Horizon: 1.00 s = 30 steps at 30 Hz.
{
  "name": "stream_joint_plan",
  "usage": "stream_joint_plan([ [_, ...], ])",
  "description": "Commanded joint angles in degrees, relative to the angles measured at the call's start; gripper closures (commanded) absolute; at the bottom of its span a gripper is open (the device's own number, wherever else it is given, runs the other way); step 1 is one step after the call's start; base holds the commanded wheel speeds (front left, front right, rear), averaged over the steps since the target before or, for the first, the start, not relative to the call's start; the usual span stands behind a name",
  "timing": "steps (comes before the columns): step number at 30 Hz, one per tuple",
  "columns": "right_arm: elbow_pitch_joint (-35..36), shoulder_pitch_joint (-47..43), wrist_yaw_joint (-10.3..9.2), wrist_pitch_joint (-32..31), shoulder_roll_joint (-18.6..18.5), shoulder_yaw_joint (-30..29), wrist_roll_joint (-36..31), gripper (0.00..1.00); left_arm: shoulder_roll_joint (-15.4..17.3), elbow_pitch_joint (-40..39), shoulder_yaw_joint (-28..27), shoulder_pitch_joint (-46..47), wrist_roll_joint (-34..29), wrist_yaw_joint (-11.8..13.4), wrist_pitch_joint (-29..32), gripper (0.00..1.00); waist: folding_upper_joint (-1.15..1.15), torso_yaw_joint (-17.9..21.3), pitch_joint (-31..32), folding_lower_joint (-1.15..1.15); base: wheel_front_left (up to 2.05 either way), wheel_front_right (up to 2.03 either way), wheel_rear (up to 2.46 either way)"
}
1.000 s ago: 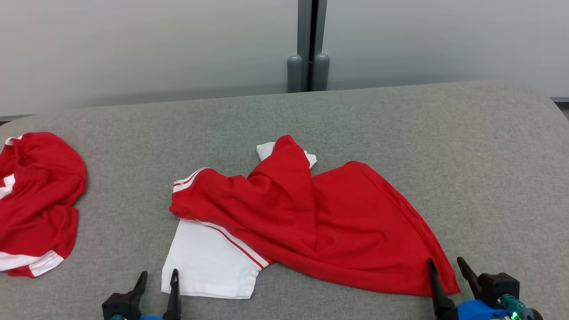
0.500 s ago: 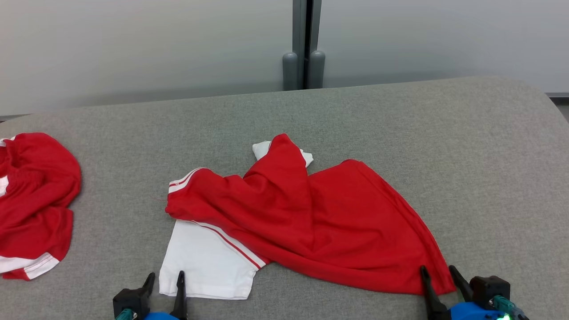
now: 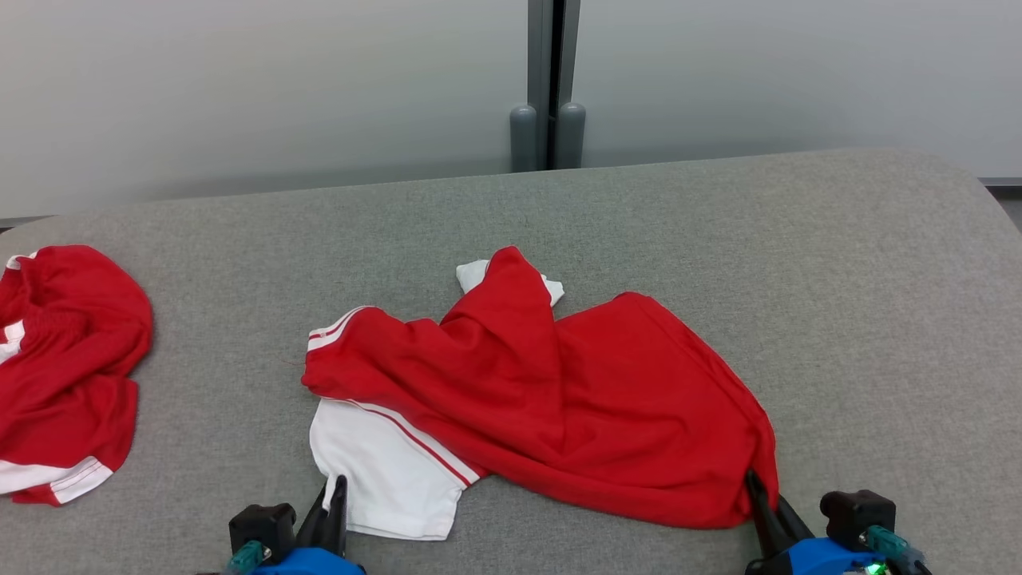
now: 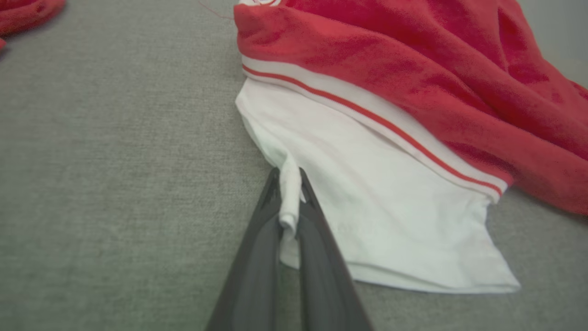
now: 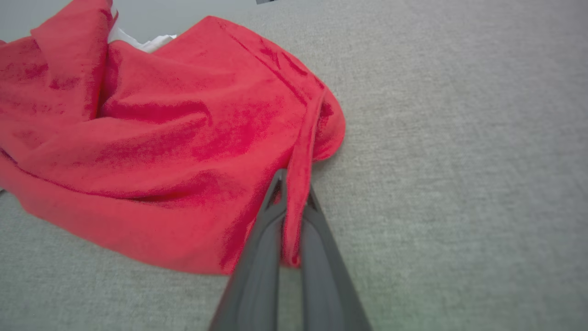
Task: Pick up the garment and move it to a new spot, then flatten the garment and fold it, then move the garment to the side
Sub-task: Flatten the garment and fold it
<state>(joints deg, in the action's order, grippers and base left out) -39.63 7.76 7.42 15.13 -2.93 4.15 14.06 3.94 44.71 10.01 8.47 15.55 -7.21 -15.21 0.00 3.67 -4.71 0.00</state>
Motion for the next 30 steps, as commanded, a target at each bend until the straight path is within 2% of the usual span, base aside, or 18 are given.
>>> stream_joint_plan([
  [1, 1.5, -0.1, 0.12, 0.0, 0.0, 0.4, -0.5, 1.0, 0.5, -2.0, 0.2, 0.2, 0.5, -0.4, 0.1, 1.0, 0.0, -0.1, 0.0, 0.0, 0.0, 0.0, 0.0],
  [6, 7.4, 1.4, 0.12, 0.0, 0.0, 0.9, -1.0, 1.0, 1.2, -8.4, 0.6, 1.4, 3.3, -0.3, 0.1, 1.0, 0.0, -0.3, -0.5, 0.0, 0.0, 0.0, 0.0],
  [11, 11.5, 4.3, 0.12, 0.0, -0.2, 1.9, 0.3, 1.0, 3.7, -12.3, 1.7, 5.1, 4.5, -0.3, 0.1, 1.0, 0.0, -0.4, -1.7, 0.0, 0.0, 0.0, 0.0],
  [16, 15.0, 11.9, 0.09, 0.0, -1.7, 3.8, 2.1, 1.0, 7.0, -15.3, 3.3, 13.8, 6.1, -0.3, 0.1, 1.0, 0.0, 0.0, -4.3, 0.0, 0.0, 0.0, 0.0],
  [23, 14.5, 28.9, 0.09, 0.0, -3.5, 6.2, 4.2, 1.0, 11.5, -17.2, 6.1, 31.3, 6.9, -0.3, 3.0, 1.0, 0.0, 0.7, -11.5, 0.0, 0.0, 0.0, 0.0],
  [30, 9.8, 50.3, 0.09, -0.2, -5.0, 6.0, 7.1, 1.0, 14.1, -15.7, 6.5, 51.2, 7.9, -0.2, 5.2, 1.0, 0.0, 1.2, -18.9, 0.0, 0.0, 0.0, 0.0],
])
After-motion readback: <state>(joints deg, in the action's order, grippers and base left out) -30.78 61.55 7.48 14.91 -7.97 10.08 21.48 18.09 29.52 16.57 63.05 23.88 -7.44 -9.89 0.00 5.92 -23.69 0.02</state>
